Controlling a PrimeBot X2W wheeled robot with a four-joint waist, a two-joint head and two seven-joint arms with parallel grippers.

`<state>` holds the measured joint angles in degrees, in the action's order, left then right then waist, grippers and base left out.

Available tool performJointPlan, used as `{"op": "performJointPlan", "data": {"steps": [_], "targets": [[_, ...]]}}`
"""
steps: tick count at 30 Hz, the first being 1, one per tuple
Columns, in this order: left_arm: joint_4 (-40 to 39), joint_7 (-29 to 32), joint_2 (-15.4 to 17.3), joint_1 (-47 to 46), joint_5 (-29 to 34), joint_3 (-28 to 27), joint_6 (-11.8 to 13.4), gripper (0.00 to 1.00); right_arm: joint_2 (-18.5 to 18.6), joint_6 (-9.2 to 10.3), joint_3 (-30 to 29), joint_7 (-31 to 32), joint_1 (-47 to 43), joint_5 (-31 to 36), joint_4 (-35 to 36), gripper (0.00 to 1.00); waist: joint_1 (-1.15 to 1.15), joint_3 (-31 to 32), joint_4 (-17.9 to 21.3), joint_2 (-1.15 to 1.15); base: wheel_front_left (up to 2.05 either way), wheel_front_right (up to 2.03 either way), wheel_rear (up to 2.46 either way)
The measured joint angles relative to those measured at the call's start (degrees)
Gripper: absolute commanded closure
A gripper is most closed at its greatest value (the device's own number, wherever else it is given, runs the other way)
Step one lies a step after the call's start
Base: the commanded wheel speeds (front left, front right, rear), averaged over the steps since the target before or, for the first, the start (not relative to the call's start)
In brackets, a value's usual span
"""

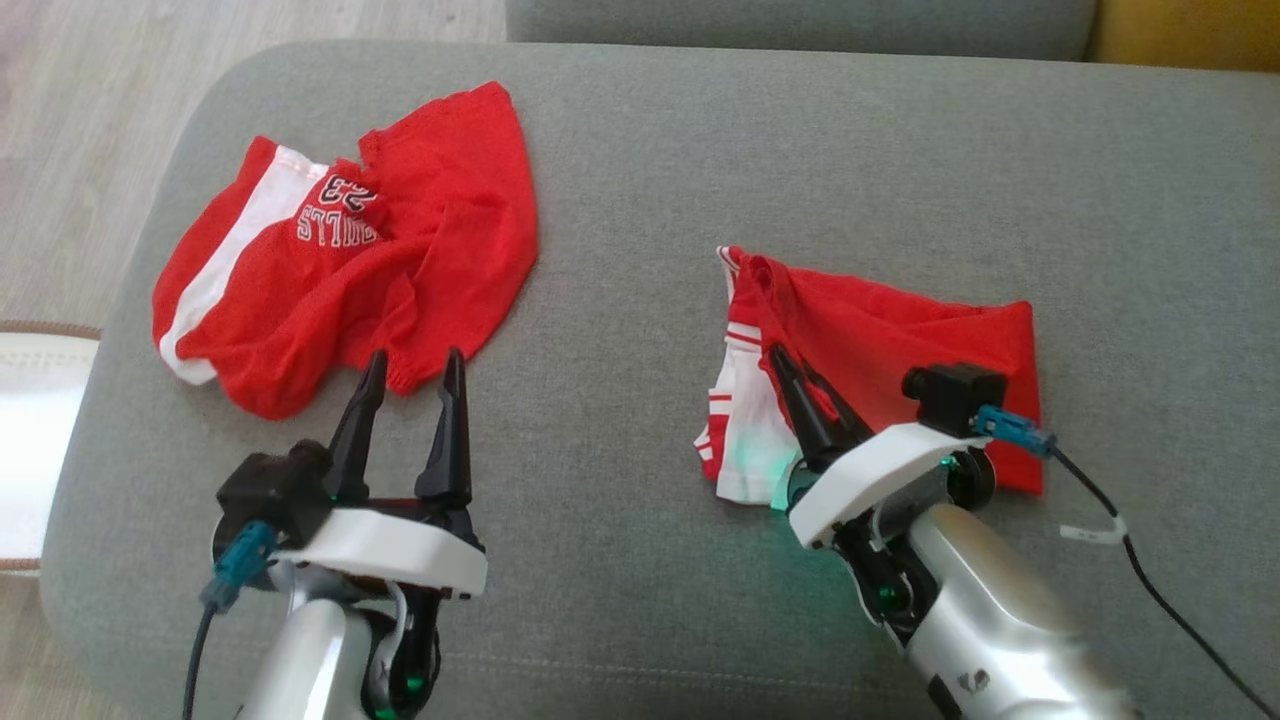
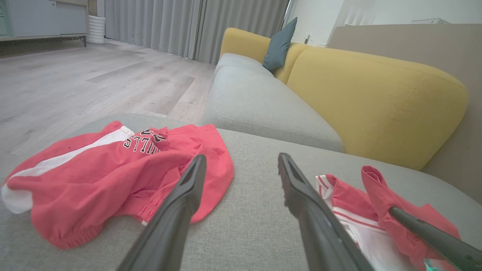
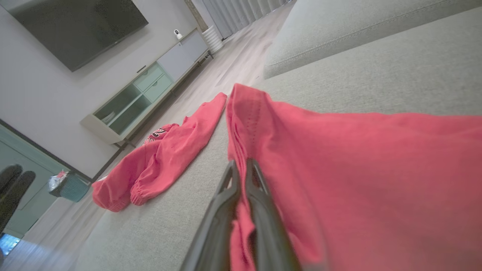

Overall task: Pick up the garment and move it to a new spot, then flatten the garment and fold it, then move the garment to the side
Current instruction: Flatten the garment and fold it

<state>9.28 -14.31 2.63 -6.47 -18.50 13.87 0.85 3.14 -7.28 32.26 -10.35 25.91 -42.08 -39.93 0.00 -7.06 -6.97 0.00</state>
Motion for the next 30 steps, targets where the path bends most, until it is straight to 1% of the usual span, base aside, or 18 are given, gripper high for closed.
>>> {"op": "performJointPlan", "data": {"steps": [5,6,7,8,9,12,15,17,20,22,24,27,30], "targets": [[0.66,0.0,0.01,-0.05,-0.08,0.1,0.14,0.0,0.16,0.0,3.76,-2.02,1.9,-1.13,-4.12,1.0,0.0,-0.4,-0.5,0.0,0.0,0.0,0.0],[0.76,0.0,0.01,-0.08,-0.08,0.11,0.14,0.0,0.18,0.0,4.46,-2.37,2.01,-1.48,-4.69,0.73,0.0,-0.44,-0.54,0.0,0.0,0.0,0.0],[0.89,0.0,0.01,-0.09,-0.08,0.12,0.14,0.0,0.3,0.0,5.47,-2.57,2.07,-1.97,-4.9,0.0,0.0,-0.47,-0.56,0.0,0.0,0.0,0.0],[1.02,0.0,0.01,-0.11,-0.08,0.11,0.14,0.0,0.48,0.0,6.77,-2.77,2.07,-3.27,-4.58,0.0,0.0,-0.51,-0.57,0.0,0.0,0.0,0.0],[1.02,0.0,0.01,-0.11,-0.08,0.11,0.14,0.0,0.48,0.0,6.77,-2.77,2.07,-3.27,-4.58,0.0,0.0,-0.51,-0.57,0.0,0.0,0.0,0.0],[1.29,0.0,0.01,-0.17,-0.08,0.05,0.14,0.0,0.85,0.0,12.4,-2.74,2.06,-8.56,-1.08,0.0,0.0,-0.5,-0.4,0.0,0.0,0.0,0.0],[1.34,0.0,0.01,-0.19,-0.08,0.0,0.15,0.0,0.62,0.0,16.62,-2.75,2.25,-11.28,1.08,0.0,0.0,-0.38,0.04,0.0,0.0,0.0,0.0],[1.34,0.0,0.01,-0.19,-0.07,-0.05,0.16,0.0,0.59,0.0,17.25,-2.82,2.85,-12.09,0.87,0.0,0.0,-0.2,0.47,0.0,0.0,0.0,0.0],[1.27,0.01,0.01,-0.18,-0.07,-0.27,0.18,0.0,0.63,0.0,15.74,-3.45,5.11,-11.24,-1.05,0.0,0.0,0.11,1.31,0.0,0.0,0.0,0.0],[1.0,0.01,0.01,-0.18,-0.05,-0.64,0.18,0.0,0.65,0.0,13.74,-3.81,6.94,-8.93,-2.21,0.0,0.0,0.33,2.03,0.0,0.0,0.0,0.0],[0.07,0.01,0.01,-0.15,0.04,-1.35,0.16,0.0,0.64,0.0,10.4,-3.85,8.39,-4.76,-2.74,0.0,0.0,0.54,2.88,0.0,0.0,0.0,0.0],[-1.53,0.01,0.03,-0.14,0.04,-1.92,0.24,0.0,0.68,0.0,3.82,-3.86,9.09,5.31,-1.6,0.0,0.0,0.77,4.39,0.0,0.0,0.0,0.0],[-3.0,0.0,0.01,-0.14,0.02,-2.11,0.23,0.0,0.69,0.0,-3.04,-3.86,7.91,16.21,1.64,0.0,0.0,0.89,6.07,0.0,0.0,0.0,0.0]]}}
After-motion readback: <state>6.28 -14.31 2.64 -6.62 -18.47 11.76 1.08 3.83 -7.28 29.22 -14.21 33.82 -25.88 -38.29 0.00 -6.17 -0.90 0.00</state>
